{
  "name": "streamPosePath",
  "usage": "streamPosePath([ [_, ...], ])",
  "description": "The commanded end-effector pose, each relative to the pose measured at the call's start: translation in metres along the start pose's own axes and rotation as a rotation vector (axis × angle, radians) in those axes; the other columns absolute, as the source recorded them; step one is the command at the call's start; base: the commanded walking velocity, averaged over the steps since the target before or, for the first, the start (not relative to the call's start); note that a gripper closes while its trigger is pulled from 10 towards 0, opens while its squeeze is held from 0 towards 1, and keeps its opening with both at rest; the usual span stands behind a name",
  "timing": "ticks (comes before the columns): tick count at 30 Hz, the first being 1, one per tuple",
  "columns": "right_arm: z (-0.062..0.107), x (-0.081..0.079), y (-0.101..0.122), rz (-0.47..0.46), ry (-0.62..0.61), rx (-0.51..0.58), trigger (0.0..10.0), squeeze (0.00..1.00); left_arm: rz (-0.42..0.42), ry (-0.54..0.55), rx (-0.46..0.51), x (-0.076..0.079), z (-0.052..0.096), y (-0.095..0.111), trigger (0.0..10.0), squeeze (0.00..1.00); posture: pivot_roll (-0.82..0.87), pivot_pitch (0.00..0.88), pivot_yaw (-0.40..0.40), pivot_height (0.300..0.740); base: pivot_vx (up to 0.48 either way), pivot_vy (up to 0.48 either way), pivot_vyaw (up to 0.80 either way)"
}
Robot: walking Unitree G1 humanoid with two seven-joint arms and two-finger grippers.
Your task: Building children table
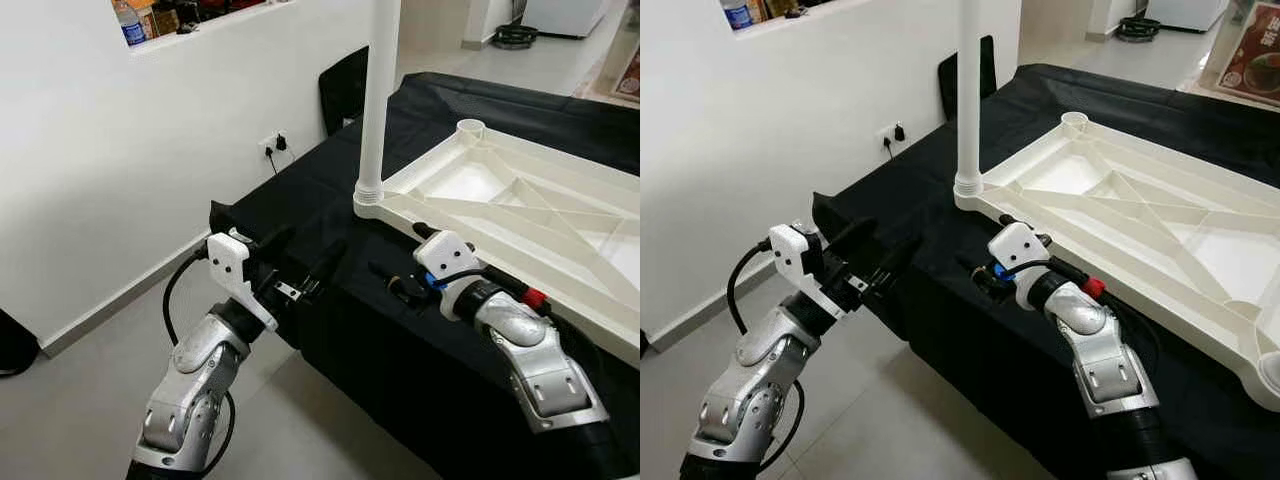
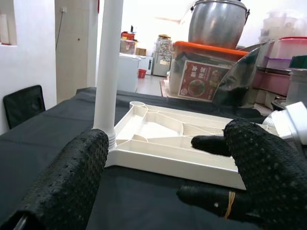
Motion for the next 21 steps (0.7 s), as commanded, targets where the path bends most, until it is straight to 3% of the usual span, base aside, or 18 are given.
streamPosePath([
  [1, -0.003, -0.004, 0.0, -0.024, 0.017, 0.008, 10.0, 0.0, -0.016, 0.019, -0.02, -0.003, 0.002, -0.004, 10.0, 0.0, -0.08, 0.034, 0.016, 0.74, 0.0, 0.0, 0.0],
  [5, -0.008, -0.018, -0.003, -0.045, 0.058, 0.009, 10.0, 0.0, -0.028, 0.069, -0.027, -0.014, 0.007, -0.005, 10.0, 0.0, -0.08, 0.031, 0.003, 0.74, 0.0, 0.0, 0.0],
  [14, -0.012, -0.026, -0.001, -0.06, 0.093, 0.021, 10.0, 0.0, -0.027, 0.104, -0.031, -0.021, 0.014, -0.004, 10.0, 0.0, -0.07, 0.034, -0.004, 0.74, 0.0, 0.0, 0.0],
  [21, -0.011, -0.036, 0.001, -0.066, 0.139, 0.019, 10.0, 0.0, 0.001, 0.115, -0.044, -0.017, 0.021, -0.008, 10.0, 0.0, -0.07, 0.056, -0.006, 0.74, 0.0, -0.435, 0.0],
])
Point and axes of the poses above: a point about 5 cm out from each wrist's last joint towards the gripper, its own z axis pointing back from the gripper into the wrist, its own y axis along the axis of the wrist's last joint, x = y × z, the point moved 3 cm from there along -z, pointing out of the wrist towards the gripper, and after that the axes turned 7 degrees about -z, right-handed, at the moved point
